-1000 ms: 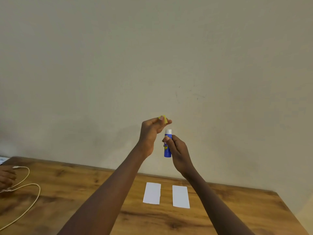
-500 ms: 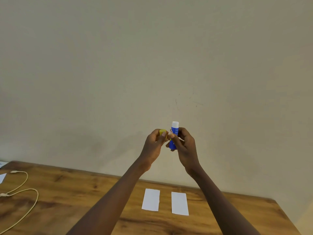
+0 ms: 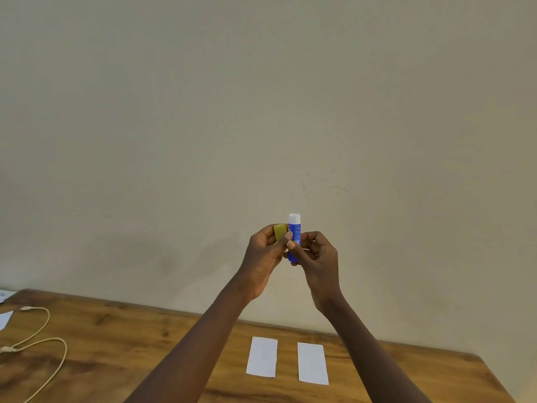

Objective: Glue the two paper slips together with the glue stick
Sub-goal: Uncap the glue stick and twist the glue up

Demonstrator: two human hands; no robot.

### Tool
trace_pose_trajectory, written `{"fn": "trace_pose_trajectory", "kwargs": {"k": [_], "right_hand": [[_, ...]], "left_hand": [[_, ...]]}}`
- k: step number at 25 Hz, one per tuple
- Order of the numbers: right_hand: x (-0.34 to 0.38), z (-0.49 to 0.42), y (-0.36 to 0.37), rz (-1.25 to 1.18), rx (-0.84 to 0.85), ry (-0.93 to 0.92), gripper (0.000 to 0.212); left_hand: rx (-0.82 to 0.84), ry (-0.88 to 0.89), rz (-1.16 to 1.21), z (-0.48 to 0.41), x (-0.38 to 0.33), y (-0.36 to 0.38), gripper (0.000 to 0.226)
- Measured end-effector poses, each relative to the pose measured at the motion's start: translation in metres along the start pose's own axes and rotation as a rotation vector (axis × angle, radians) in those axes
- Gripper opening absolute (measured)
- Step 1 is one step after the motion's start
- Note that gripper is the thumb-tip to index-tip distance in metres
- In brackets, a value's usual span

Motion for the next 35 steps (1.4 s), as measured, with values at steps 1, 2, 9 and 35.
{"fn": "trace_pose_trajectory", "kwargs": {"k": [1,2,9,35], "right_hand": [[0.000,-0.001,0.000,-0.005,-0.008,0.005,0.012],[-0.001,-0.001,-0.001,-0.005,-0.012,0.012,0.014],[-0.008,0.004,-0.007,-0.026,-0.040,0.042,0.024],[-0.028,0.014,0.005,-0.146,-0.058,0.213,0.021]], "left_hand": [[0.000,0.011,-0.022,0.000,-0.003,0.000,0.019],[0.000,0.017,-0.038,0.001,-0.004,0.000,0.018],[-0.047,0.026,-0.050,0.002,-0.012,0.001,0.008],[-0.141,0.092,-0.022,-0.010,-0.012,0.000,0.019]]}}
Point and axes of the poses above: each hand's wrist, its own z-axis away from the middle knuckle, its own y-axis out of the palm, x = y × z, the point moved 10 cm from there along -z, towards the middle knuckle, and after that the axes turned 5 degrees about -x, right-handed, at the moved point
